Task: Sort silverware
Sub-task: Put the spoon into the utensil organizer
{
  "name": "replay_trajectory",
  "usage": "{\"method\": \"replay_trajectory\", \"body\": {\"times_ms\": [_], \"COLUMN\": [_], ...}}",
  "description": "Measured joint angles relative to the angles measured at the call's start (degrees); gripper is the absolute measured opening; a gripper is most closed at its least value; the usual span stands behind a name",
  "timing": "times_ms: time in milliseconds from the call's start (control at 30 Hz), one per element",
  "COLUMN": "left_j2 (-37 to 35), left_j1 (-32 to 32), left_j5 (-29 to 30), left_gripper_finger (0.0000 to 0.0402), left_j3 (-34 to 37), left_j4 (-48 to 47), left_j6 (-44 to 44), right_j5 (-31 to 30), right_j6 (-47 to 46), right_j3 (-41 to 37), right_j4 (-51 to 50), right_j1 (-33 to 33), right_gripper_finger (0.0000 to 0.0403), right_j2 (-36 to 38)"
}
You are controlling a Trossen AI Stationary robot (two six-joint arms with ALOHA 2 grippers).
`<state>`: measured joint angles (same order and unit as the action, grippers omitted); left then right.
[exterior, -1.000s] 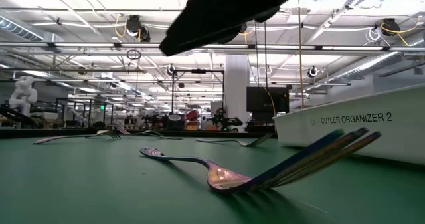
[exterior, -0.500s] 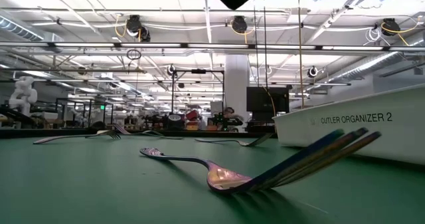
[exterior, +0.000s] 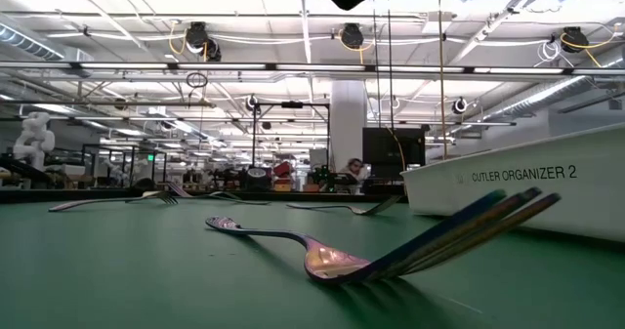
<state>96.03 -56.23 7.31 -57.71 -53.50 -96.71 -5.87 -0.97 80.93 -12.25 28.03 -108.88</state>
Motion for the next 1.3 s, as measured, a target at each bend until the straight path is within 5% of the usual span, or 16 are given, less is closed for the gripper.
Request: {"method": "replay_trajectory", "body": {"times_ms": [400,667,1300], "left_j2": [0.6,0.6,5.3], "left_j1": [1.6,3.3,3.3], "left_j5": [3.1,-1.8,-1.9], "left_gripper_finger": [0.0148,0.0148,0.0148], "left_j3": [0.0,0.0,0.0], "left_j4": [-3.3,-2.8,-2.8], "left_j6": [-0.4,-5.2,-7.8], "right_j5": [0.0,0.0,0.0], "right_j6": [0.2,0.2,0.2], "right_j3": [0.0,0.0,0.0], "right_j4": [0.0,-0.1,-0.5], "right_j1": [-0.2,-0.2,-0.2], "right_gripper_finger": [0.0148,0.0148,0.0148], "right_j2": [0.0,0.0,-0.1]}}
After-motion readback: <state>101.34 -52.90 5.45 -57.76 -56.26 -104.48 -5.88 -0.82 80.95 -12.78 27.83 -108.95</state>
